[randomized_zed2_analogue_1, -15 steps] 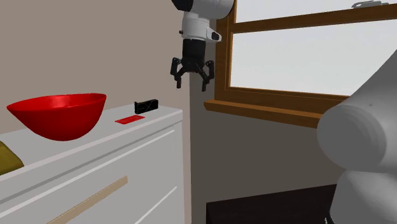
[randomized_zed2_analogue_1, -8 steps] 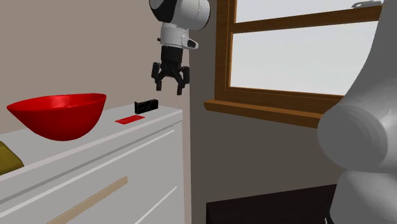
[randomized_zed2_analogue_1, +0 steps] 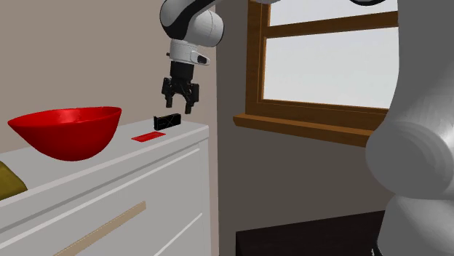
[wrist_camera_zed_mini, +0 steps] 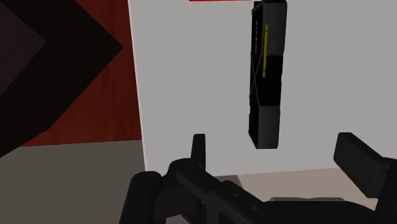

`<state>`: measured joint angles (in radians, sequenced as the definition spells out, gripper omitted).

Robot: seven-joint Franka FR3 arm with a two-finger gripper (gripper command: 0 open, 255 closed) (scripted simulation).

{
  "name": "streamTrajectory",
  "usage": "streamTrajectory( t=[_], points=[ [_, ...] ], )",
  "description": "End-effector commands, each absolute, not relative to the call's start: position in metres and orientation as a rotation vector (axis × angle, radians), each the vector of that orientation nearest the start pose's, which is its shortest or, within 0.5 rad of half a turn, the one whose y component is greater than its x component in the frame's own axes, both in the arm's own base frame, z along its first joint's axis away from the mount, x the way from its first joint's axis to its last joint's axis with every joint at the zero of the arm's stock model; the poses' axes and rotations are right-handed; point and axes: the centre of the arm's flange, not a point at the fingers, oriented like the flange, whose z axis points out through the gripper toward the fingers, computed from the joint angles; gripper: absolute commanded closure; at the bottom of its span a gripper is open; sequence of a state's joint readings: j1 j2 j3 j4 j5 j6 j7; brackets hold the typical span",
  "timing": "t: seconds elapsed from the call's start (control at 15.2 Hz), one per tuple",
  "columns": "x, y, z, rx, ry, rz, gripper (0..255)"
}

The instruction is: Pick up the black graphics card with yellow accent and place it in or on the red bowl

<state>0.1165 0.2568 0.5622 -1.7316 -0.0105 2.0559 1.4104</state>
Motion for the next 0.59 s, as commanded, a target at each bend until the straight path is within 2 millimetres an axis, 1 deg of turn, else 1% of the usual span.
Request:
streamTrajectory(
  t=[0.0, 0.26, 0.53],
  points=[
    [0.512, 0.381, 0.450, -2.776, 1.096, 0.082, 0],
    [0.512, 0.384, 0.431, -2.776, 1.096, 0.082, 0],
    [0.512, 0.384, 0.431, -2.776, 1.096, 0.082, 0]
  ],
)
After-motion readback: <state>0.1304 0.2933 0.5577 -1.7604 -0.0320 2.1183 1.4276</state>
